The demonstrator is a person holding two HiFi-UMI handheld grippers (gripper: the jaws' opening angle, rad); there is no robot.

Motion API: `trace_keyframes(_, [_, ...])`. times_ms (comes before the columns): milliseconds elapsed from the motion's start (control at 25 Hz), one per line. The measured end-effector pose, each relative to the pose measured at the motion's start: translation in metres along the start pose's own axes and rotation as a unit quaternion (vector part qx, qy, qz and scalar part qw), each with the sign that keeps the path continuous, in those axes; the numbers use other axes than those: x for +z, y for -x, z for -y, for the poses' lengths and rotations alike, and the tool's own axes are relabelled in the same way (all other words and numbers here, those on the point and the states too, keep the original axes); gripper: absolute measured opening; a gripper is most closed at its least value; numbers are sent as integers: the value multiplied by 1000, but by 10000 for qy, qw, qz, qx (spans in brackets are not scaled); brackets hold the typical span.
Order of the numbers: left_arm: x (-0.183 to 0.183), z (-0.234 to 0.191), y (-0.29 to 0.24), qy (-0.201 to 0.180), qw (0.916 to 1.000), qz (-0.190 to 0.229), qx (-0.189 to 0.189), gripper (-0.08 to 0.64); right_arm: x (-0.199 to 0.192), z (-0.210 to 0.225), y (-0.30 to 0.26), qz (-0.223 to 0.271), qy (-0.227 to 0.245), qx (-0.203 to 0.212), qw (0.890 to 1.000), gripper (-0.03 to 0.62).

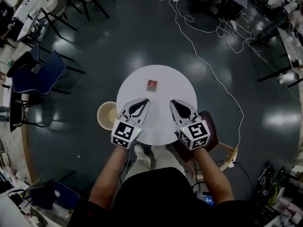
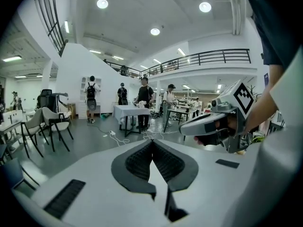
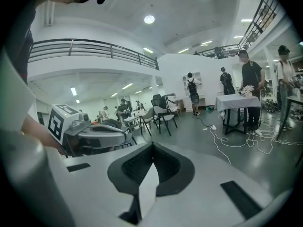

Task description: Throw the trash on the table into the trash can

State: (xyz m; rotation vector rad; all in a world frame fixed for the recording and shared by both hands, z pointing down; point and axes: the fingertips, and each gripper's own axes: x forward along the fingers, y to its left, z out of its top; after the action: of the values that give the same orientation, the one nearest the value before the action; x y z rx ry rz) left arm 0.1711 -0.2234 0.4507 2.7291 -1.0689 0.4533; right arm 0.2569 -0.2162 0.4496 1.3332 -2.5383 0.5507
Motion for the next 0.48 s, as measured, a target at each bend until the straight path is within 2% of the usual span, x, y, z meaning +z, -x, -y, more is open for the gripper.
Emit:
trace_keyframes(240, [-19,-22,-31,-227,9994,-227,156,15,-16,20,-23,-104,-91,67,9999,17])
trace_keyframes(480, [-39,-34,-57,-220,9991,-347,70,15,-34,40,-46,-160,-186,48,9997,17])
